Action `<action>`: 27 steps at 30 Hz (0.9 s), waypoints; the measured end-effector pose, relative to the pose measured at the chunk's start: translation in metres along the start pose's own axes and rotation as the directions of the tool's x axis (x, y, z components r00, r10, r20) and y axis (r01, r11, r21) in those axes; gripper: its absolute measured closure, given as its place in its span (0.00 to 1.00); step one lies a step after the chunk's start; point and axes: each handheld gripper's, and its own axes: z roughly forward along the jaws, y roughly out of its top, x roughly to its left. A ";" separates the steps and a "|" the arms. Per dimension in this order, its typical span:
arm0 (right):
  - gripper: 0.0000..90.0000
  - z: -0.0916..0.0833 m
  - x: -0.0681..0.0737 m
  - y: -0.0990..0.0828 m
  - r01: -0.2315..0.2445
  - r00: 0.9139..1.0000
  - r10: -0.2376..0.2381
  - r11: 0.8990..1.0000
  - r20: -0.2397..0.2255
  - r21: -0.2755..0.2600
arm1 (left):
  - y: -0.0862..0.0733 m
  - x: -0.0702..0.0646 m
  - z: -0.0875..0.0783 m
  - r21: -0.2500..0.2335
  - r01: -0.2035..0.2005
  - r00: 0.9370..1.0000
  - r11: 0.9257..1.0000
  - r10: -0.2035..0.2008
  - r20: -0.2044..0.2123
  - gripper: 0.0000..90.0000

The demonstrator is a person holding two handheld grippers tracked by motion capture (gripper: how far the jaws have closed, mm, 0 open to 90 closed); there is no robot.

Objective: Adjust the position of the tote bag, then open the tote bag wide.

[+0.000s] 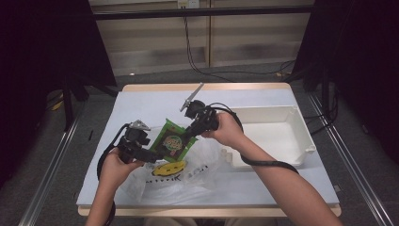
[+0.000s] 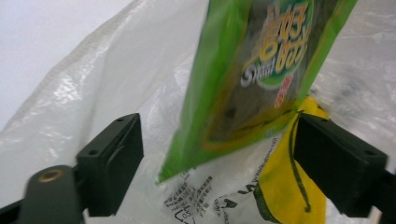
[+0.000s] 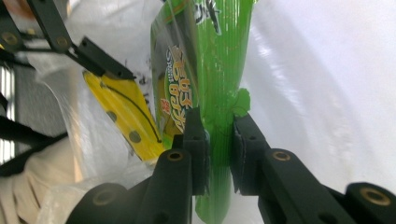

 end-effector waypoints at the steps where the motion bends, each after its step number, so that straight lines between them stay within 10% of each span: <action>1: 0.87 -0.004 -0.001 0.000 0.008 1.000 -0.008 1.000 0.004 0.001 | 0.001 0.000 -0.001 0.001 -0.005 1.000 1.000 0.005 -0.001 0.17; 27: 0.86 -0.096 0.020 0.026 0.100 0.988 -0.105 0.994 0.115 0.044 | 0.009 -0.002 0.006 -0.020 0.006 1.000 1.000 -0.006 0.027 0.10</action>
